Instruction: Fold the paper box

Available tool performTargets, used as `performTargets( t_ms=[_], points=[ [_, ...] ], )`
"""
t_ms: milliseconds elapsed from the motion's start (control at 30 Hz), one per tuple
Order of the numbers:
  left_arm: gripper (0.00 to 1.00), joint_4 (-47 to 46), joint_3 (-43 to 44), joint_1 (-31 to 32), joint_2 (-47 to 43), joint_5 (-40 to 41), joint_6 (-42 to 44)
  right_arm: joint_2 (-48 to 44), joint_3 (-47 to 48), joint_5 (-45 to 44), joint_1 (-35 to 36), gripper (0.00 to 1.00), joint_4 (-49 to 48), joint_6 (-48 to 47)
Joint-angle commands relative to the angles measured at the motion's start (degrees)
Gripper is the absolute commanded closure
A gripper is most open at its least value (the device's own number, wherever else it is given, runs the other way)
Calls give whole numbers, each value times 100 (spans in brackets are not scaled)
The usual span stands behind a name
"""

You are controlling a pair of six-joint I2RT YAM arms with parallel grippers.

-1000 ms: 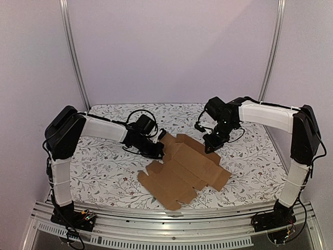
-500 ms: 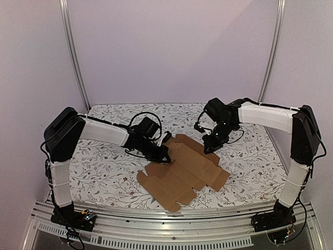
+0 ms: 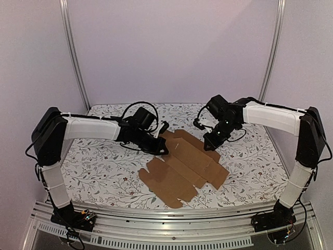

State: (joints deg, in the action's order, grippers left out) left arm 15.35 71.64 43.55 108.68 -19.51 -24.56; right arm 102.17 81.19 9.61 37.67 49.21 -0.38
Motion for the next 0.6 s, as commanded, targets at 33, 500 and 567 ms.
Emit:
performTargets(
  t_ms=[33, 500, 567],
  points=[
    [96, 687, 135, -294, -838, 470, 161, -365, -47, -523, 215, 100, -274, -774],
    [94, 950, -594, -1471, -1925, 982, -39, -936, -769, -1628, 868, 100, -1413, -3095],
    [93, 752, -723, -1600, -1819, 698, -53, -981, -823, -1654, 910, 100, -1501, -3343]
  ],
)
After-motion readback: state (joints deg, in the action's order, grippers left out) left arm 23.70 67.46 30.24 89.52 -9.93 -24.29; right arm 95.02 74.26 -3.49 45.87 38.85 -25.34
